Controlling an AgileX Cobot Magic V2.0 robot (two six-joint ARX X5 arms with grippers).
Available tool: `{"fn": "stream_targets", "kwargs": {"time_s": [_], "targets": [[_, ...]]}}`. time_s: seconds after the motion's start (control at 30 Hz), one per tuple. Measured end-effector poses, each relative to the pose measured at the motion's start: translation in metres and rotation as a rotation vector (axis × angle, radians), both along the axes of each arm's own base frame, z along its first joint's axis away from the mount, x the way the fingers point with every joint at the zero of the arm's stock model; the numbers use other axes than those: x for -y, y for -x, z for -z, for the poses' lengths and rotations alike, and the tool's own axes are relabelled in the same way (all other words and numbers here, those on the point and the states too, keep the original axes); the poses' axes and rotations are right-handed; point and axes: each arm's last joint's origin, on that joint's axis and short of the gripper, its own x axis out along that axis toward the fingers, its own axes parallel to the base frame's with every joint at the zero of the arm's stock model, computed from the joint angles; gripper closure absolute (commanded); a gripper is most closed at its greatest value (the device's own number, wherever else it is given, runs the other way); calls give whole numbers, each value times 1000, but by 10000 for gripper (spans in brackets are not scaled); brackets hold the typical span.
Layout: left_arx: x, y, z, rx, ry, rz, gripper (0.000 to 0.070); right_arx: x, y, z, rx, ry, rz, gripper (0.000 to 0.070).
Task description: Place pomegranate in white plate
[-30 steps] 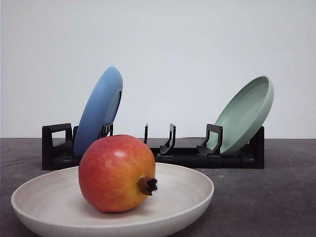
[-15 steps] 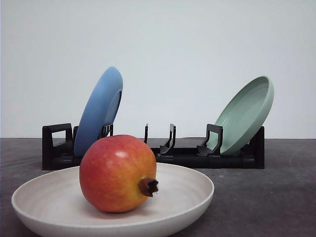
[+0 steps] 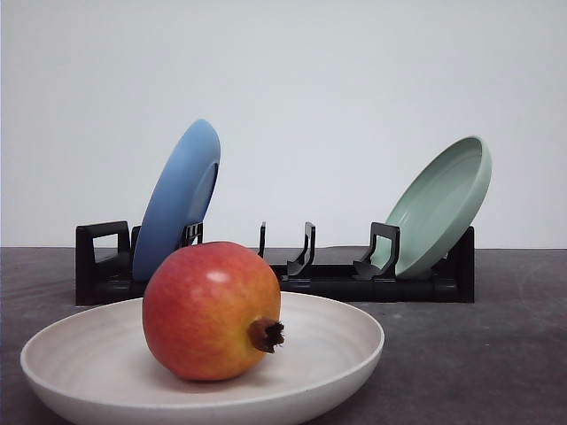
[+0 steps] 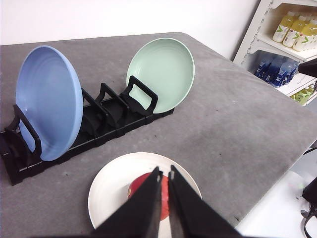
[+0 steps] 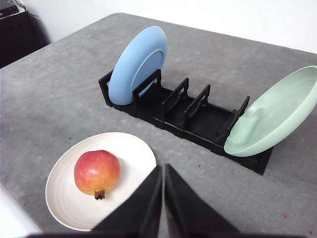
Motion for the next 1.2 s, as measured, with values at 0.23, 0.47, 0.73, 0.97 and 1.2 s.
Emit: {"fn": "stream_targets", "kwargs": {"time_s": [0.23,0.47,0.73,0.97,1.2], "targets": [[-4,-4,3,10,39,-103,700,0,0,0,0,0,0,700],[-1,-29,44,94,-32,-415,700,0,0,0,0,0,0,700],[-17,-62,120,191,-181,-553,700,0,0,0,0,0,0,700],[-32,-74,160,214,-203,-626,700,0,0,0,0,0,0,700],[-39,-74,175,237,-203,-683,700,0,0,0,0,0,0,700]]}}
